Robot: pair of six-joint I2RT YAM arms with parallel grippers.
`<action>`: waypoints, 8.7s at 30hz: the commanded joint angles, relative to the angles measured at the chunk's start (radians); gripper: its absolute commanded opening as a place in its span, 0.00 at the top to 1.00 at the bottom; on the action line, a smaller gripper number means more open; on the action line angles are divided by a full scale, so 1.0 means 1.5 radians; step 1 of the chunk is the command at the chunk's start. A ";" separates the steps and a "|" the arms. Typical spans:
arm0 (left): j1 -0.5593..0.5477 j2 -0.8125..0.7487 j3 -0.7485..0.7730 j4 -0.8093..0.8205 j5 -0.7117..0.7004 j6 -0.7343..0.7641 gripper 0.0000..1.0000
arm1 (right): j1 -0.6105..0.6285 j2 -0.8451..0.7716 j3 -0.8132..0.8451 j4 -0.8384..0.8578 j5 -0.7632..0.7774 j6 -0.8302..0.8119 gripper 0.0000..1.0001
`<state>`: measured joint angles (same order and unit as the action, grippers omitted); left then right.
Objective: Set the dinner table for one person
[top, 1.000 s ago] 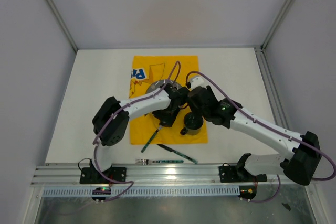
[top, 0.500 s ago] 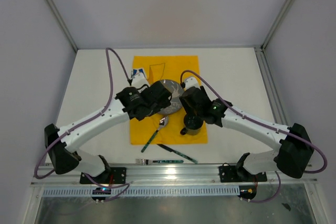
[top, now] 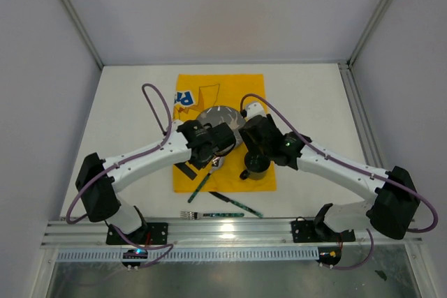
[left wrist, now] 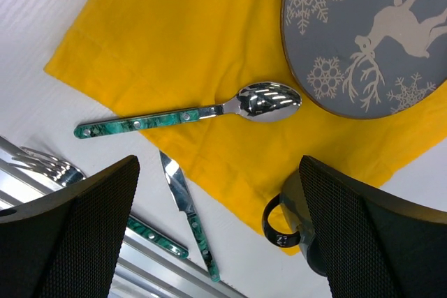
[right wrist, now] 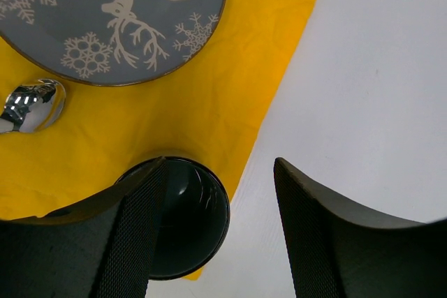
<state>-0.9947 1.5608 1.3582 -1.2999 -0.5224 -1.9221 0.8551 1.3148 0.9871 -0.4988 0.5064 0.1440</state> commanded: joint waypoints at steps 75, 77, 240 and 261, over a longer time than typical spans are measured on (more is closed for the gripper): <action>0.026 -0.129 -0.221 0.207 0.316 0.750 0.03 | 0.018 -0.119 0.045 0.134 -0.221 -0.150 0.28; 0.026 -0.127 -0.243 0.230 0.322 0.758 0.03 | 0.018 -0.122 0.042 0.133 -0.216 -0.151 0.28; 0.079 0.204 -0.040 0.253 0.389 1.346 1.00 | -0.130 -0.089 -0.022 0.102 0.022 -0.025 0.27; 0.125 0.246 -0.018 0.261 0.387 1.325 0.94 | -0.129 -0.057 -0.004 0.099 0.022 -0.031 0.27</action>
<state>-0.8074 1.9114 1.2987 -0.9154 0.0639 0.0814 0.6636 1.2221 0.9390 -0.3744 0.5251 0.1040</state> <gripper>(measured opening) 0.060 0.726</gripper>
